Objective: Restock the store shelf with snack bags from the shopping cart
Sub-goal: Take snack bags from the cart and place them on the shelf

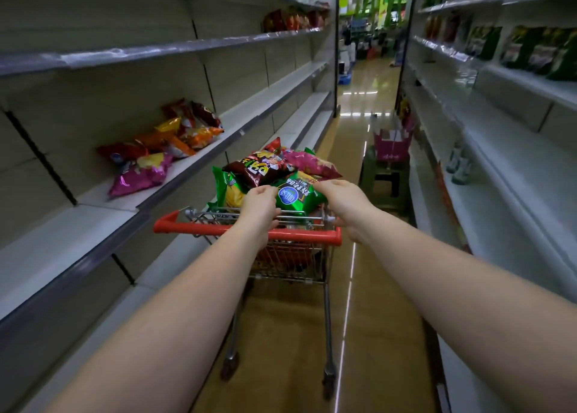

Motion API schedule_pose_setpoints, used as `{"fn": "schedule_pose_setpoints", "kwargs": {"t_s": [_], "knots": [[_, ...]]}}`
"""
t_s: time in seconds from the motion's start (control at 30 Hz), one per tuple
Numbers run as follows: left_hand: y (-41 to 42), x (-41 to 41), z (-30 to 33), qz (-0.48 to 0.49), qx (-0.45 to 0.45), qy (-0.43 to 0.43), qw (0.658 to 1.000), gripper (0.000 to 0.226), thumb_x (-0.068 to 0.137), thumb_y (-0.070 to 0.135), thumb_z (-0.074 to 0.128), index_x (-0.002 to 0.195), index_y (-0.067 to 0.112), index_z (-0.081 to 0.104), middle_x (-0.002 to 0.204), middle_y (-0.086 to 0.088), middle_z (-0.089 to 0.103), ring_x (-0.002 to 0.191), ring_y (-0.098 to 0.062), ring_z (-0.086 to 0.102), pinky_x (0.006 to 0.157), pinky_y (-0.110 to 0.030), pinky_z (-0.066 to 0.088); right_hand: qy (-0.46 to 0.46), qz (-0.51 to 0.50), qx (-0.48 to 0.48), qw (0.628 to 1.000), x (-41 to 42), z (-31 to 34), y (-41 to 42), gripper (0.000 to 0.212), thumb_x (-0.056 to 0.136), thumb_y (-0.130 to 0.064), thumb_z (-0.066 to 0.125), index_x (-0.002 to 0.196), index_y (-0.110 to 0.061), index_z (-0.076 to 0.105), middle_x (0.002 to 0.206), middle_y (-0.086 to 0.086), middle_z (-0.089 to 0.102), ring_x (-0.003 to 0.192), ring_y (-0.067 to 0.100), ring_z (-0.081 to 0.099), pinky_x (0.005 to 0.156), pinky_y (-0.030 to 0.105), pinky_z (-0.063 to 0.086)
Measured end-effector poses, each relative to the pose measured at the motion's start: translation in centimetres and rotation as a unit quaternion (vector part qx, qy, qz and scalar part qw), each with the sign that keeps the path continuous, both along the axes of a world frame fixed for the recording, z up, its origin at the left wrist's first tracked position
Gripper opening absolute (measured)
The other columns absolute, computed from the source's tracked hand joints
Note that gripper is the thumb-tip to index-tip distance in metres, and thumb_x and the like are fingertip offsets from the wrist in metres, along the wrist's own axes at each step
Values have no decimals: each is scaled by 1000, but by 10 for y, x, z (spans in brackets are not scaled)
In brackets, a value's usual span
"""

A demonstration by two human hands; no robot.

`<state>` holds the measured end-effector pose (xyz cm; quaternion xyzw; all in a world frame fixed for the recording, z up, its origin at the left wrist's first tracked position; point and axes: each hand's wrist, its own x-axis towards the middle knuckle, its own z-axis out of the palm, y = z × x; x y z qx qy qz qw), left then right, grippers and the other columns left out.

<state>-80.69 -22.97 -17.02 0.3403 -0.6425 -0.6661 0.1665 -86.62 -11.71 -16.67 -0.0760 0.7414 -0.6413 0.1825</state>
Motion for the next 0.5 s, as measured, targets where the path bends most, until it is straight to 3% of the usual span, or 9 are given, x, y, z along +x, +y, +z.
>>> {"fn": "schedule_pose_setpoints", "kwargs": {"t_s": [0.1, 0.23, 0.37, 0.5], "knots": [[1, -43, -5, 39, -2, 4, 999, 36, 100, 24, 41, 134, 14, 45, 103, -3, 51, 98, -20, 52, 82, -34, 45, 11, 46, 6, 999, -50, -6, -1, 38, 87, -30, 58, 122, -14, 56, 115, 6, 60, 109, 26, 56, 98, 46, 46], [10, -91, -16, 80, 5, -22, 997, 36, 99, 23, 42, 134, 12, 46, 106, -5, 51, 95, -21, 52, 84, -35, 45, 23, 96, 56, 993, -111, -15, 4, 44, 89, -32, 57, 129, -15, 52, 128, 8, 55, 116, 26, 52, 98, 41, 45], [11, -124, -34, 104, -35, -74, 991, 30, 98, 27, 45, 123, 13, 53, 125, -11, 52, 115, -28, 50, 100, -39, 39, 18, 136, 78, 987, -158, -20, 2, 47, 89, -31, 57, 133, -14, 51, 131, 8, 53, 116, 25, 51, 83, 33, 44], [1, -146, -44, 138, -44, -109, 983, 23, 97, 28, 47, 114, 16, 57, 117, -13, 51, 109, -31, 49, 93, -36, 40, 25, 184, 97, 978, -188, -28, -12, 44, 90, -28, 55, 131, -13, 50, 130, 8, 52, 105, 20, 47, 75, 29, 39]]}}
